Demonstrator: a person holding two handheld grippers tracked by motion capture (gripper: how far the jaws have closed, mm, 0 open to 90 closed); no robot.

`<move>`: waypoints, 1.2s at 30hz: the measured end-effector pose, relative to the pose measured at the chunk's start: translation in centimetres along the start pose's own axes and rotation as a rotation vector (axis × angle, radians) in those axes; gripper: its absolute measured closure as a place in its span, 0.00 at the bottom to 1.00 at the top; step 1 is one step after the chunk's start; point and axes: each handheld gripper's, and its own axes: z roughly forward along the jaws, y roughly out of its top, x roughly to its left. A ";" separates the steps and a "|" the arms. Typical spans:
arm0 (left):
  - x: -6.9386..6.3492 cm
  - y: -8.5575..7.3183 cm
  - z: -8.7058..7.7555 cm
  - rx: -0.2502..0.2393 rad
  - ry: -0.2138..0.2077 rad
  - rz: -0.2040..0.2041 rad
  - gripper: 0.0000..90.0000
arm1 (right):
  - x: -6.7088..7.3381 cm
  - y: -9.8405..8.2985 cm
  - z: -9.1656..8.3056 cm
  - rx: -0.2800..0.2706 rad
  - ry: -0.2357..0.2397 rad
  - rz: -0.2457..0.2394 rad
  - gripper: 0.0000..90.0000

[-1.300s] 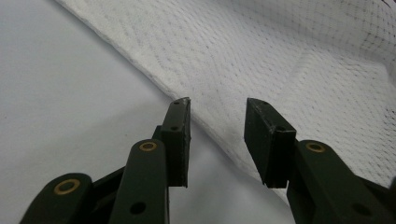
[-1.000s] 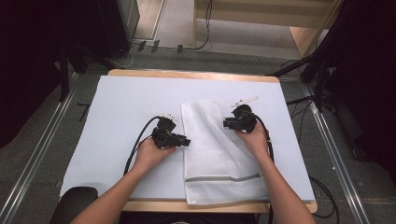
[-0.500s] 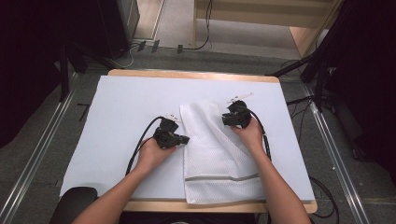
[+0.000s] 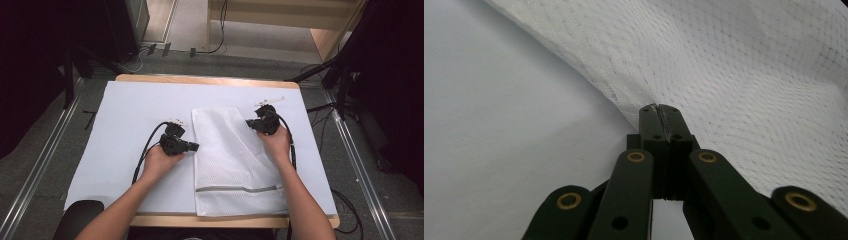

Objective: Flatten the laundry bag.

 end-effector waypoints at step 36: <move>5.1 -1.7 -6.2 -0.056 0.066 -0.130 1.00 | -2.0 1.2 -1.2 -0.029 -0.067 0.072 0.83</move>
